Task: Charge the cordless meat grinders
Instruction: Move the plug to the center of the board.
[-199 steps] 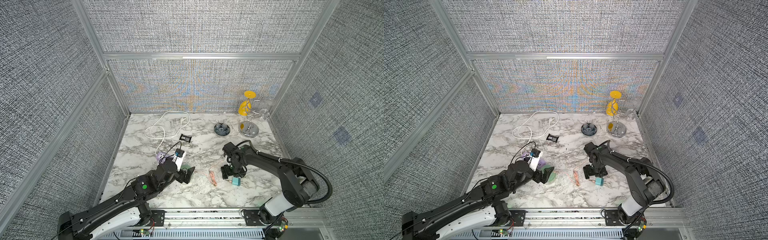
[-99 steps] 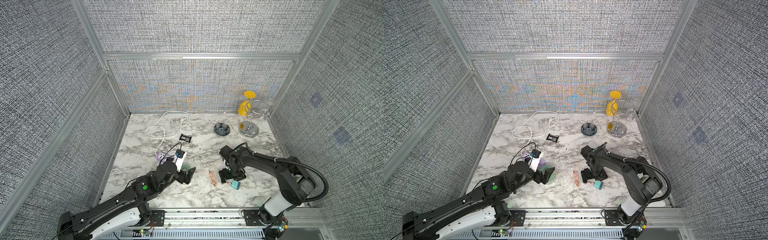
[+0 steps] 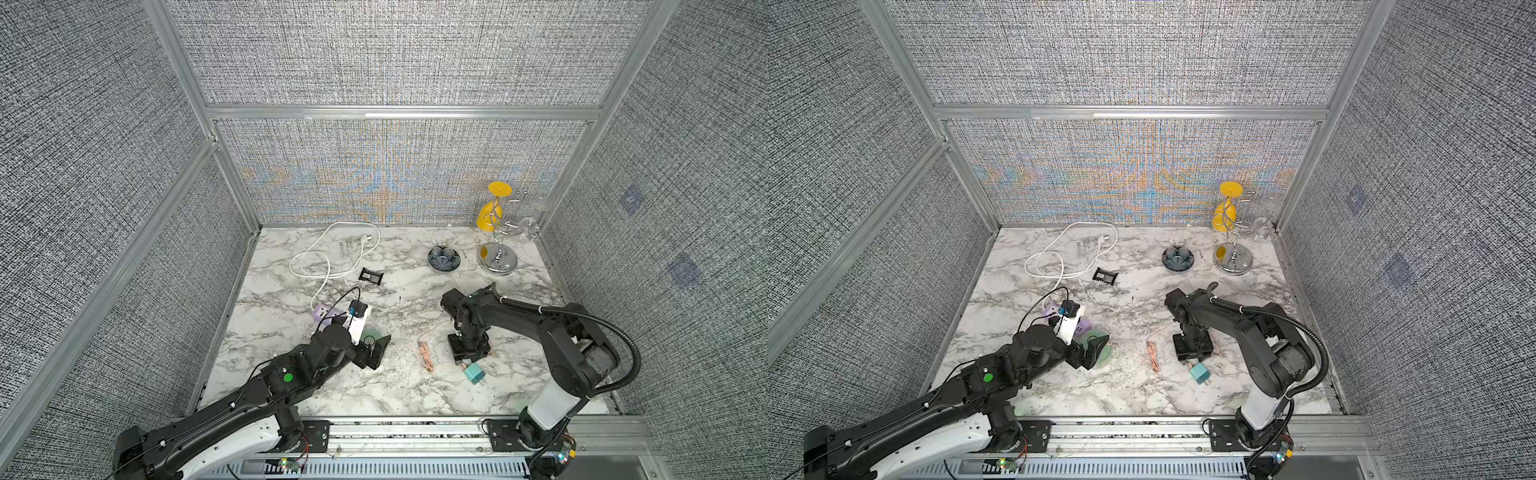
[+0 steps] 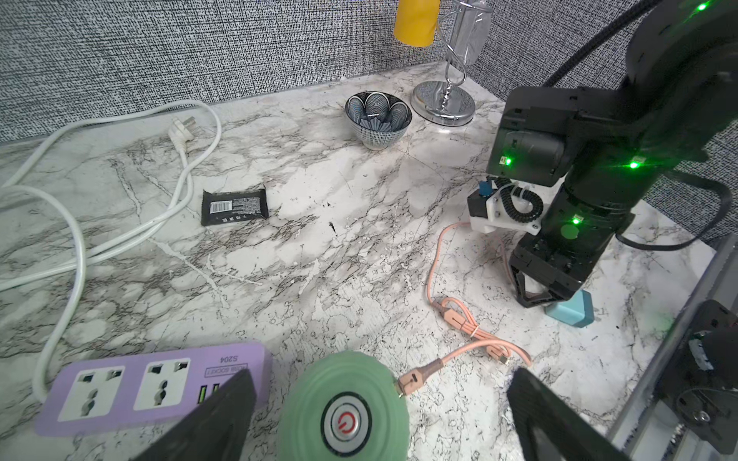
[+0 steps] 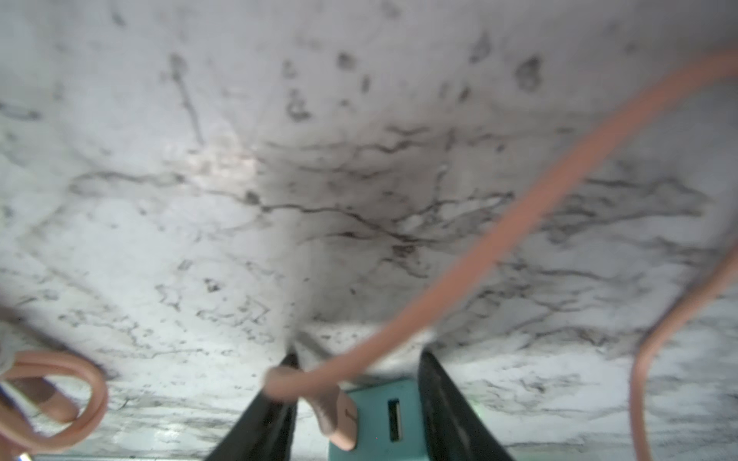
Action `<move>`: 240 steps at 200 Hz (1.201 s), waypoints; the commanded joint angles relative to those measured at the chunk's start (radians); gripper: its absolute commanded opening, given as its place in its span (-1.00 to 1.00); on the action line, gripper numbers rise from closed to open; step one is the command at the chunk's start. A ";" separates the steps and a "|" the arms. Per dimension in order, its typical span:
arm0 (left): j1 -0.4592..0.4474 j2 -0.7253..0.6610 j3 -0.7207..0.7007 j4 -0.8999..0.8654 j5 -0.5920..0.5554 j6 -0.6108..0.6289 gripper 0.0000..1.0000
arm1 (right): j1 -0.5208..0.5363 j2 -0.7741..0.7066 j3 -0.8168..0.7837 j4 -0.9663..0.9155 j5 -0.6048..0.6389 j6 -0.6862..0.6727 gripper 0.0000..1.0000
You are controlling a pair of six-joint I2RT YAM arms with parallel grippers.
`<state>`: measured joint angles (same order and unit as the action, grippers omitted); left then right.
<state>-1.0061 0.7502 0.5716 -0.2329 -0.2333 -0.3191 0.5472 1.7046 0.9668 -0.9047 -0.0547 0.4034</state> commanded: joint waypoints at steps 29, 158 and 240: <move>-0.001 0.024 0.013 0.030 0.014 -0.003 0.98 | -0.034 0.035 0.020 0.127 -0.012 -0.008 -0.43; 0.000 0.037 0.013 0.022 -0.017 -0.015 0.98 | -0.041 0.288 0.430 0.079 -0.021 -0.087 -1.00; 0.000 0.020 -0.012 0.021 -0.028 -0.030 0.98 | -0.044 0.278 0.474 0.029 -0.076 -0.104 0.16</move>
<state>-1.0061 0.7700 0.5606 -0.2260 -0.2455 -0.3450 0.5014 2.0144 1.4528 -0.8448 -0.1108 0.3111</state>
